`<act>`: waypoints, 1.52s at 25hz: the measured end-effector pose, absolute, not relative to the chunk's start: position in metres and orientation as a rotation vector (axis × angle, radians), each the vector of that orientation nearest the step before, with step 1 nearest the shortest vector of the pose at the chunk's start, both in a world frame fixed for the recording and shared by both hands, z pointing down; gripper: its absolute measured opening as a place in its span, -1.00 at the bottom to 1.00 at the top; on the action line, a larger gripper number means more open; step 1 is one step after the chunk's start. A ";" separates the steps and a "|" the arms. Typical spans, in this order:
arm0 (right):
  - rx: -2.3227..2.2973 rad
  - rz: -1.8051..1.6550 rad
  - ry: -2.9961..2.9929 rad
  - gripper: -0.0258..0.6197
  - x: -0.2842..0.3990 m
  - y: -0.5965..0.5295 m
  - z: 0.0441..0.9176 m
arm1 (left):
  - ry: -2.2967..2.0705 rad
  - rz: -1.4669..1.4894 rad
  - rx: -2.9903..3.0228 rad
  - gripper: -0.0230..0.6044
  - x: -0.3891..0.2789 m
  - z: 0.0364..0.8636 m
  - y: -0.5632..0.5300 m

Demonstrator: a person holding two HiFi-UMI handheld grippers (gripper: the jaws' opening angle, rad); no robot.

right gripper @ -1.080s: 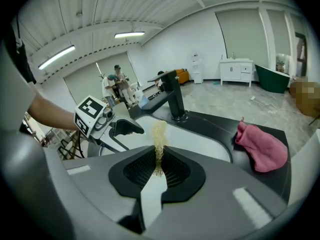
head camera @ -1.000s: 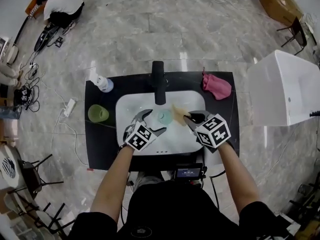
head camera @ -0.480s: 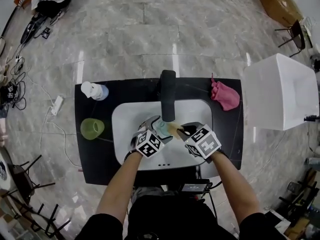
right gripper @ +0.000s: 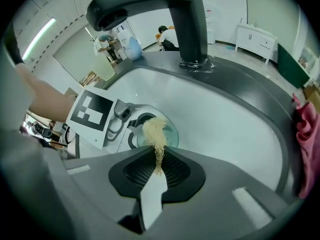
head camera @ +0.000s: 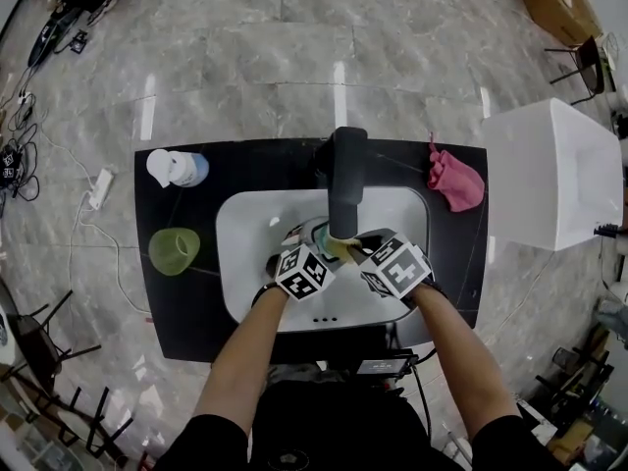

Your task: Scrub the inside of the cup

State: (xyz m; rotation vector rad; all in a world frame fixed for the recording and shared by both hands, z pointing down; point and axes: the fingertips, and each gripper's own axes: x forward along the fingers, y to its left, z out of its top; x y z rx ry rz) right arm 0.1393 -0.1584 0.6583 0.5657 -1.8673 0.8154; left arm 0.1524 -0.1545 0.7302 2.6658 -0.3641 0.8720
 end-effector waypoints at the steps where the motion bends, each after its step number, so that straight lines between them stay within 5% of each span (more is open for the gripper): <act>1: 0.556 0.803 -1.862 -0.80 0.139 -0.159 0.660 | -0.359 0.877 2.665 0.28 0.153 0.730 -0.155; 11: 0.320 0.572 -1.909 -0.79 0.126 -0.127 0.646 | -0.164 1.009 2.609 0.27 0.141 0.703 -0.115; 30: -0.222 -0.672 -1.797 -0.79 0.109 -0.086 0.588 | 0.020 1.083 2.644 0.28 0.145 0.609 -0.074; 38: -0.101 -0.456 -1.911 -0.79 0.106 -0.085 0.582 | -0.041 1.168 2.722 0.28 0.139 0.601 -0.083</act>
